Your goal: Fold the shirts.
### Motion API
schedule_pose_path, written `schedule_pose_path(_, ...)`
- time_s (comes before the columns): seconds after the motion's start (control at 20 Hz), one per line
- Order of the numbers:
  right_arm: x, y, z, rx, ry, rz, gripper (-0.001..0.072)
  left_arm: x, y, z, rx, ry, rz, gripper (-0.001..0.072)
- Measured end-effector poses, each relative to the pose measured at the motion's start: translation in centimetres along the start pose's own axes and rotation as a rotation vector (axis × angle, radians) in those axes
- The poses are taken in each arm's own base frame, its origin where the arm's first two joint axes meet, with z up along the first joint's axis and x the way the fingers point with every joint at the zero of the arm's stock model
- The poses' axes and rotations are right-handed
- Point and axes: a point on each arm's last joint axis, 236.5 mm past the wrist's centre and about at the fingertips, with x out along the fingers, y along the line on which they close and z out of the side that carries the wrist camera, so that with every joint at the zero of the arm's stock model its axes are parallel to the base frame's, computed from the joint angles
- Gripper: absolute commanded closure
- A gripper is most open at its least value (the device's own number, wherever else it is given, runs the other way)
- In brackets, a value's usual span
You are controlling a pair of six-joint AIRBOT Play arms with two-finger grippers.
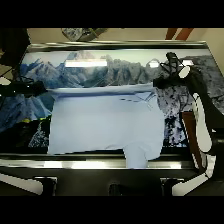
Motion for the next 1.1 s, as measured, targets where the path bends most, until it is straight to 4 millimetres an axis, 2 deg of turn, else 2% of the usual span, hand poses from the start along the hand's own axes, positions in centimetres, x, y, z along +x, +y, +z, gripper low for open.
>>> schedule_pose_path(0.1,-0.4,-0.4,0.0,-0.006,0.001,0.003,0.0653,0.5,0.0,-0.6,0.024,0.048,-0.020,0.0683)
schedule_pose_path(0.2,-1.4,-0.3,-1.4,-0.037,0.065,0.020,0.0653,0.4,0.4,-2.7,0.050,0.153,-0.018,0.0683)
schedule_pose_path(0.35,-2.7,0.6,-7.0,-0.067,0.292,0.077,0.0654,-0.6,1.9,-7.4,0.058,0.371,0.029,0.0683)
schedule_pose_path(0.5,-3.5,1.4,-12.0,-0.057,0.475,0.123,0.0654,-1.7,2.9,-10.7,0.036,0.520,0.066,0.0684)
schedule_pose_path(0.65,-3.1,2.2,-15.1,-0.026,0.565,0.140,0.0653,-1.4,3.2,-12.9,0.021,0.611,0.082,0.0684)
schedule_pose_path(0.75,-2.7,2.3,-16.3,-0.007,0.590,0.139,0.0652,-1.0,3.0,-14.1,0.012,0.659,0.086,0.0681)
schedule_pose_path(0.8,-2.6,2.2,-16.5,-0.001,0.595,0.135,0.0590,-0.9,3.0,-14.4,0.007,0.670,0.090,0.0608)
schedule_pose_path(0.85,-2.6,2.3,-16.7,0.004,0.599,0.135,0.0378,-0.9,3.0,-14.6,-0.001,0.682,0.092,0.0319)
schedule_pose_path(0.9,-2.6,2.2,-16.7,0.008,0.597,0.132,0.0254,-1.0,3.1,-14.8,-0.007,0.693,0.095,0.0193)
schedule_pose_path(1.0,-3.5,1.5,-16.3,0.020,0.581,0.125,0.0253,-2.0,3.2,-15.0,-0.021,0.708,0.094,0.0211)
schedule_pose_path(1.05,-4.4,1.1,-16.2,0.019,0.582,0.127,0.0255,-2.9,3.4,-15.0,-0.032,0.710,0.095,0.0274)
schedule_pose_path(1.1,-5.6,0.5,-16.3,0.024,0.590,0.131,0.0262,-4.0,3.6,-15.2,-0.051,0.714,0.097,0.0281)
